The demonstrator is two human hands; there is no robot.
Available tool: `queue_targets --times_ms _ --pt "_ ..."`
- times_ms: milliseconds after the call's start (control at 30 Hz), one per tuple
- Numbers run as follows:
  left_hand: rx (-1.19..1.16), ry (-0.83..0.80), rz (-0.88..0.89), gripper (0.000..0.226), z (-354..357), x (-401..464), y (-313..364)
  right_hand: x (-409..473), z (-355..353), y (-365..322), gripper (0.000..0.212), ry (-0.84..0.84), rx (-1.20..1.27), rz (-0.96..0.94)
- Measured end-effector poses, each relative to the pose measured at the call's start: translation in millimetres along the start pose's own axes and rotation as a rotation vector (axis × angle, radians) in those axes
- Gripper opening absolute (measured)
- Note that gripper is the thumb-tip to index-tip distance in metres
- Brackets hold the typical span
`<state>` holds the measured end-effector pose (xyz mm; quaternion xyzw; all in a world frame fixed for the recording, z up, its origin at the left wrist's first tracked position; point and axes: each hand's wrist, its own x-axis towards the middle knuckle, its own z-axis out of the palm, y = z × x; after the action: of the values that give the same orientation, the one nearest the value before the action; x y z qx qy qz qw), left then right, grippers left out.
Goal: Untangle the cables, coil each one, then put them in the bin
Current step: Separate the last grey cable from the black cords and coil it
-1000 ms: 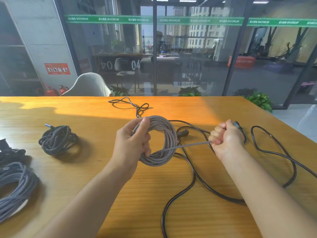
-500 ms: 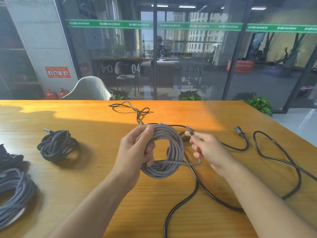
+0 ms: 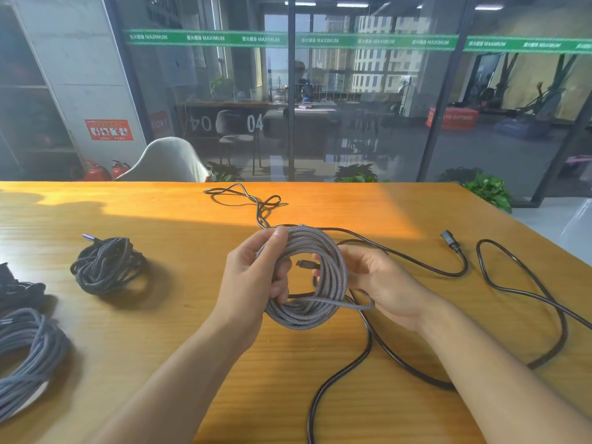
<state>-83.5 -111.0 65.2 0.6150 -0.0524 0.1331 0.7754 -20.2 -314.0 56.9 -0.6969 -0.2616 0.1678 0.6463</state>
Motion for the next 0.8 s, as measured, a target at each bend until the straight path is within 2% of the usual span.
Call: queue_targets --times_ms 67,167,233,300,367,533,600,733,800 --pt "0.029 0.006 0.009 0.03 1 -1 -1 -1 1 -1 0.041 -0.04 0.096 0.009" --pt "0.101 0.034 0.031 0.029 3 -1 -2 -1 6 -4 0.039 -0.043 0.319 0.047" --pt "0.175 0.05 0.058 0.028 5 -1 -3 -1 7 -4 0.047 -0.093 0.442 0.061" --pt "0.228 0.063 0.072 0.027 8 -1 -4 -2 7 -5 0.06 -0.182 0.415 0.029" --pt "0.231 0.078 0.061 0.028 8 -1 -5 -4 11 -6 0.058 -0.193 0.256 -0.023" --pt "0.237 0.093 0.046 0.029 6 1 -8 2 37 -1 0.031 0.127 0.02 -0.108" --pt "0.237 0.104 0.053 0.028 6 2 -9 4 42 3 0.031 0.217 -0.131 -0.176" --pt "0.244 0.117 0.065 0.027 7 3 -10 4 43 11 0.044 0.457 -0.593 -0.323" --pt "0.231 0.125 0.058 0.027 7 4 -11 4 45 9 0.037 0.577 -0.616 -0.436"
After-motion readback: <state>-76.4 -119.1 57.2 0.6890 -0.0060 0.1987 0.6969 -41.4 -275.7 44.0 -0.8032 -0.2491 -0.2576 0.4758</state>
